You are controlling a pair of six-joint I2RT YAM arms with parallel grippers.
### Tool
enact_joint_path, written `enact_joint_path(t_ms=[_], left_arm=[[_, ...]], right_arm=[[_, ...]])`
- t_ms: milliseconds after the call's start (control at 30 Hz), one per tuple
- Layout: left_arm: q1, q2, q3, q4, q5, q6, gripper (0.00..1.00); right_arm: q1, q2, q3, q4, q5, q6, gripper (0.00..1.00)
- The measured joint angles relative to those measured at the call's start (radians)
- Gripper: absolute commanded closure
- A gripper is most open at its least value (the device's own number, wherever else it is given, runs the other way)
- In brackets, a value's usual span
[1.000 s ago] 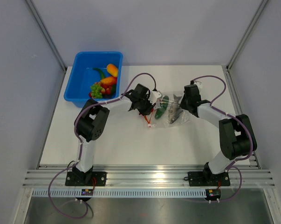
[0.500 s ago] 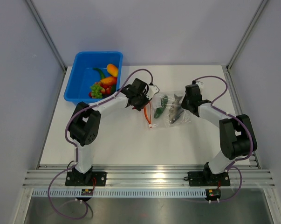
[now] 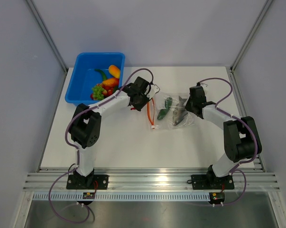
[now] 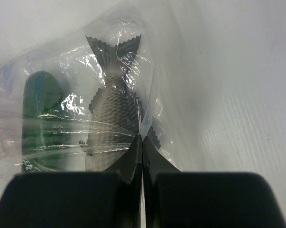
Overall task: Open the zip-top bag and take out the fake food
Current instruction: Pick up the fake vegetable from the zipper food storage bag, then place the fake vegetable in the bin.
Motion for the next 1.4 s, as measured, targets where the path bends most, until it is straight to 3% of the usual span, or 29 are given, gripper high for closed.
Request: enact_joint_path(t_ms=[400,600,833,1100,1400], left_arm=[[0.011,-0.013,0.060,-0.192,0.197,0.003,1.00],[0.014,-0.072,0.072,-0.262,0.216,0.011,1.00],[0.014,-0.157,0.075,-0.306,0.126,0.029,1.00],[0.035,-0.295,0.004,-0.190,-0.071,-0.012,1.00],[0.255,-0.305,-0.021,-0.021,-0.112,-0.072,1.00]], right_arm=[[-0.002,0.002,0.000,-0.007,0.014,0.003,1.00],[-0.002,0.002,0.000,-0.007,0.015,0.003,1.00],[-0.002,0.004,0.000,-0.007,0.015,0.003,1.00],[-0.002,0.004,0.000,-0.007,0.015,0.003,1.00],[-0.002,0.004,0.000,-0.006,0.014,0.003,1.00]])
